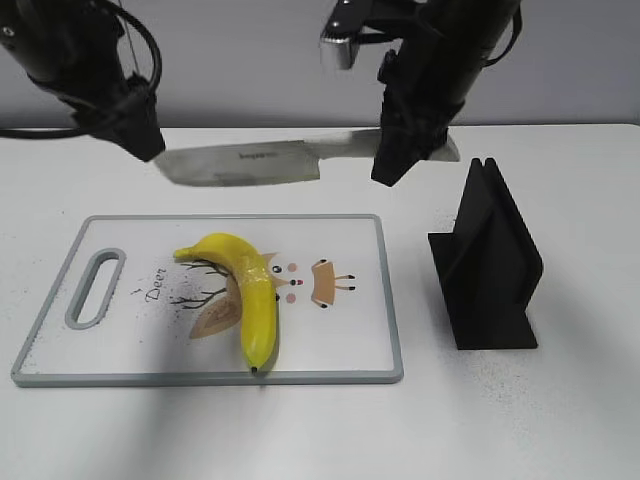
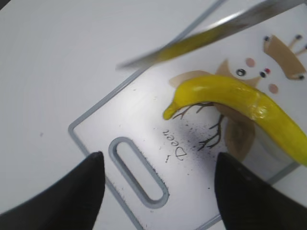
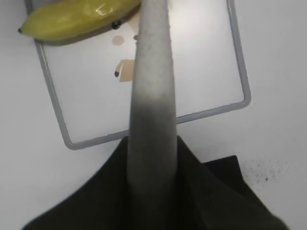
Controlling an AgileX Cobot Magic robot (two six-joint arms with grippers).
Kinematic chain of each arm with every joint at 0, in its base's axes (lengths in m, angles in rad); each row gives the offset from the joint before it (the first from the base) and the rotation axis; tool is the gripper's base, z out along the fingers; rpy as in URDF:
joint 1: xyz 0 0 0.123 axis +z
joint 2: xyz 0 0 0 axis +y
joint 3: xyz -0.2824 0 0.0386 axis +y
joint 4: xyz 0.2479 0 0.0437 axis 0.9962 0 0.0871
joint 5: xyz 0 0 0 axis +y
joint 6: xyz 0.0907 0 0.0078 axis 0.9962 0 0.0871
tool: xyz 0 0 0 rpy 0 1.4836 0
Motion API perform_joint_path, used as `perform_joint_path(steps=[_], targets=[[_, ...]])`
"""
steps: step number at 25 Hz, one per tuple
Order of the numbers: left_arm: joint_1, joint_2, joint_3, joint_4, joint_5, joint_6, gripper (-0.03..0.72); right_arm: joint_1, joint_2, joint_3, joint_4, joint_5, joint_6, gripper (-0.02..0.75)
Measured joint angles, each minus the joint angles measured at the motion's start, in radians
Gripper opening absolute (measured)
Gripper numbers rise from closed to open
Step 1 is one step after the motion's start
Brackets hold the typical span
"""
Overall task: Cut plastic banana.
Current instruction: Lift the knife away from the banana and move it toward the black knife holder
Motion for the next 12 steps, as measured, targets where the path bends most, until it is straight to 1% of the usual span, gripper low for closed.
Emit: perform_joint_path(steps=[1,2,3,5,8,12], targets=[[0.002,0.0,-0.017,0.028,0.005,-0.108,0.678,0.0,-0.002,-0.009,-0.005,0.001,0.074,0.164],[0.007,0.0,-0.03,0.055,0.015,-0.188,0.676,0.0,-0.008,-0.018,-0.017,0.001,0.163,0.164],[0.016,0.0,-0.042,0.091,0.035,-0.258,0.675,0.001,-0.015,-0.026,-0.031,0.001,0.25,0.164],[0.042,-0.001,-0.057,0.129,0.09,-0.39,0.67,0.0,-0.032,-0.035,-0.054,0.001,0.394,0.164],[0.098,-0.002,-0.059,0.136,0.146,-0.469,0.656,0.0,-0.052,-0.039,-0.078,0.004,0.558,0.164],[0.178,-0.018,-0.052,0.136,0.155,-0.511,0.647,0.0,-0.09,-0.039,-0.083,0.005,0.74,0.164]])
